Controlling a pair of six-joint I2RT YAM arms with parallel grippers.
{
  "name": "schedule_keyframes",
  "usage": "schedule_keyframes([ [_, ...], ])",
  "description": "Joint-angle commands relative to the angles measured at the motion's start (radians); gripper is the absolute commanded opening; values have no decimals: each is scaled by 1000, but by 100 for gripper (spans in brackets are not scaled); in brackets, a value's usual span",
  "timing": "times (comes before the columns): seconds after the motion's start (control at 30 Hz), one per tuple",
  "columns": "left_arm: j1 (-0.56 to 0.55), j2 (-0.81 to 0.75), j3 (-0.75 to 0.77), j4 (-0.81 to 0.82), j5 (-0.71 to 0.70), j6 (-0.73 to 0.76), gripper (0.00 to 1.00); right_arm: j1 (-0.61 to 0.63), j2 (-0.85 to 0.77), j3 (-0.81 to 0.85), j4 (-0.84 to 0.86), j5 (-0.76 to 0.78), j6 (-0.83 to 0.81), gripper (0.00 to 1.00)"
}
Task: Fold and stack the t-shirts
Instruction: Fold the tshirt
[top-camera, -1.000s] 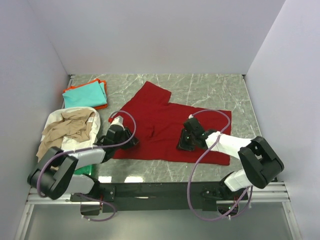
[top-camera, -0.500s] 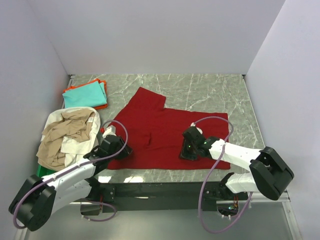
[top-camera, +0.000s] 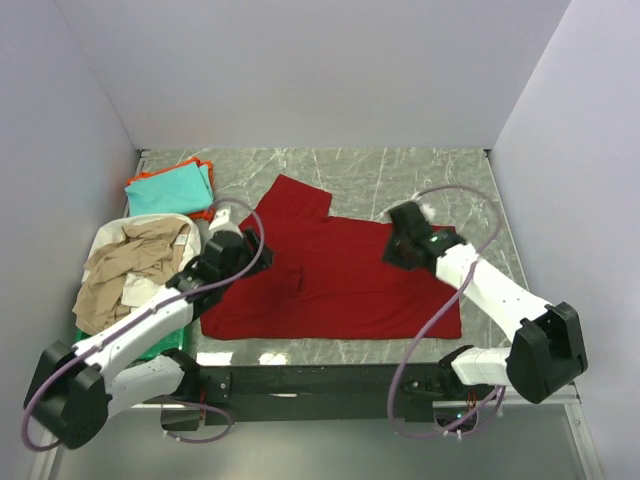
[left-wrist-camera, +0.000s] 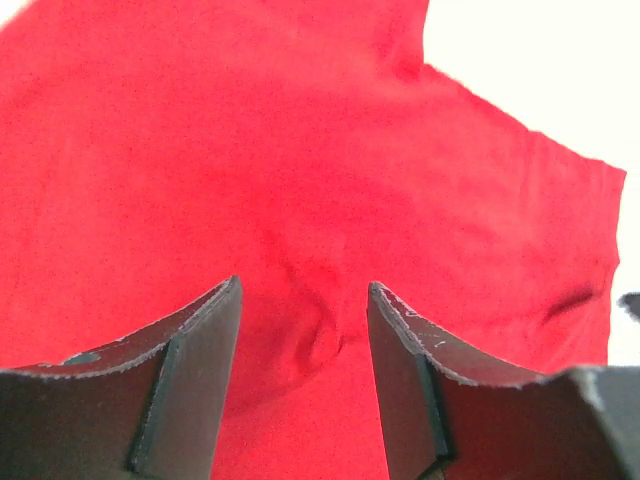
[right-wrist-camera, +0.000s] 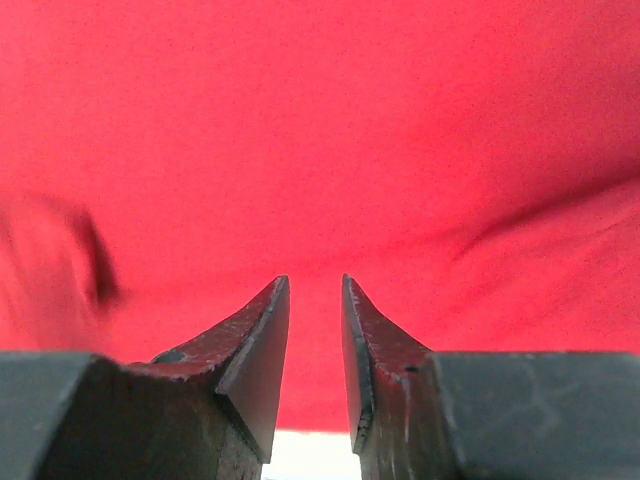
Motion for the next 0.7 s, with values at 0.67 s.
schedule_keyframes([
  [0.67, 256, 882, 916, -29, 197, 397, 65, -713, 640, 550, 46, -8, -314, 34],
])
